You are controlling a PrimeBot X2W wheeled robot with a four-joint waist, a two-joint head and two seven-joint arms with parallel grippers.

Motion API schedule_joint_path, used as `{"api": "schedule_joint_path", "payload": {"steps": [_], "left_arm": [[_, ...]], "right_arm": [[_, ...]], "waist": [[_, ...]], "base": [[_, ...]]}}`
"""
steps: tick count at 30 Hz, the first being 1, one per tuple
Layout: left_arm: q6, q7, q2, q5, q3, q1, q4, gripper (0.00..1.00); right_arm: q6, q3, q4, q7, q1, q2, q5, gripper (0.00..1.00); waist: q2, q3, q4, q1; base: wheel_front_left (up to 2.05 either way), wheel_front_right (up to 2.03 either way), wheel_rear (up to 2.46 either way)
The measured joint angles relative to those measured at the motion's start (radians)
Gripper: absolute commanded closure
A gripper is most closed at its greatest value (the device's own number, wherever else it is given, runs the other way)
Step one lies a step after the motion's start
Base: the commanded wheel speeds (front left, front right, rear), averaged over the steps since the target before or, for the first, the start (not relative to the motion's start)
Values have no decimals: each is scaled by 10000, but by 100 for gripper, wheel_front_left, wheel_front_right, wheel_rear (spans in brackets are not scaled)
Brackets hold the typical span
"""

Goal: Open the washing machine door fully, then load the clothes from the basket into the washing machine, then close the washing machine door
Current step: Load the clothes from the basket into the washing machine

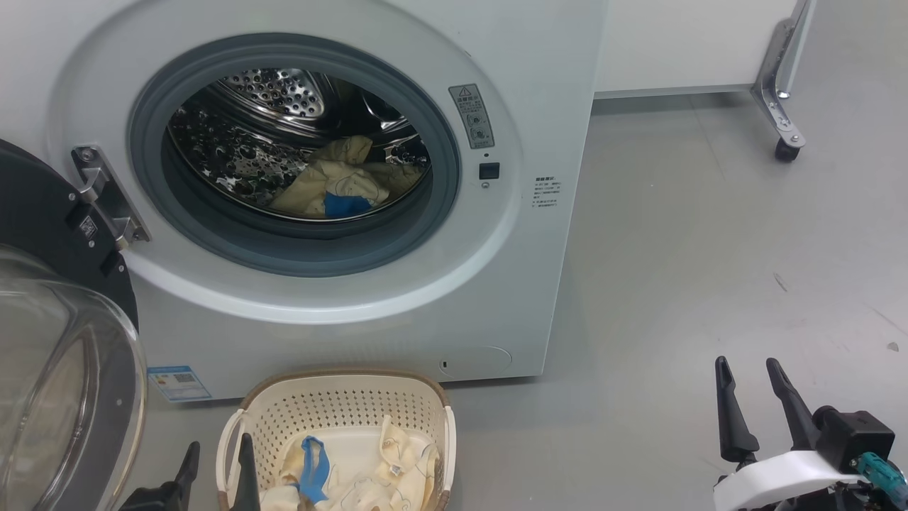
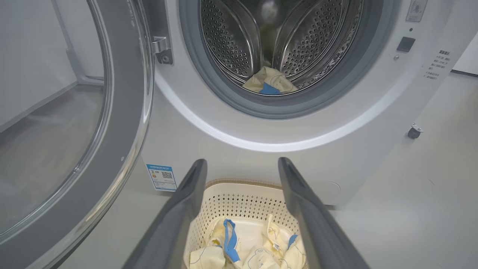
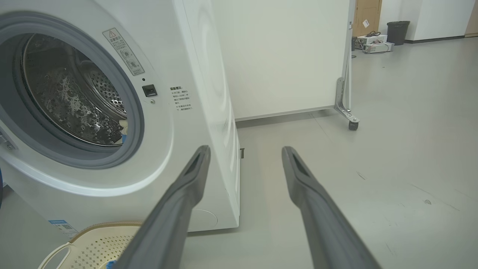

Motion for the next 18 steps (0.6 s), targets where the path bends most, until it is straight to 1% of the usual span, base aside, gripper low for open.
{"api": "schedule_joint_path", "payload": {"steps": [11, 18], "left_arm": [[134, 0, 8, 2, 38, 305, -422, 0], [134, 0, 13, 33, -33, 313, -568, 0]], "right_arm": [[0, 190, -130, 2, 77, 40, 0, 0], [0, 347, -320, 0, 17, 65, 0, 0]], "waist": [[0, 292, -81, 0], [0, 780, -224, 0]], "base": [[0, 0, 0], [0, 0, 0]]}}
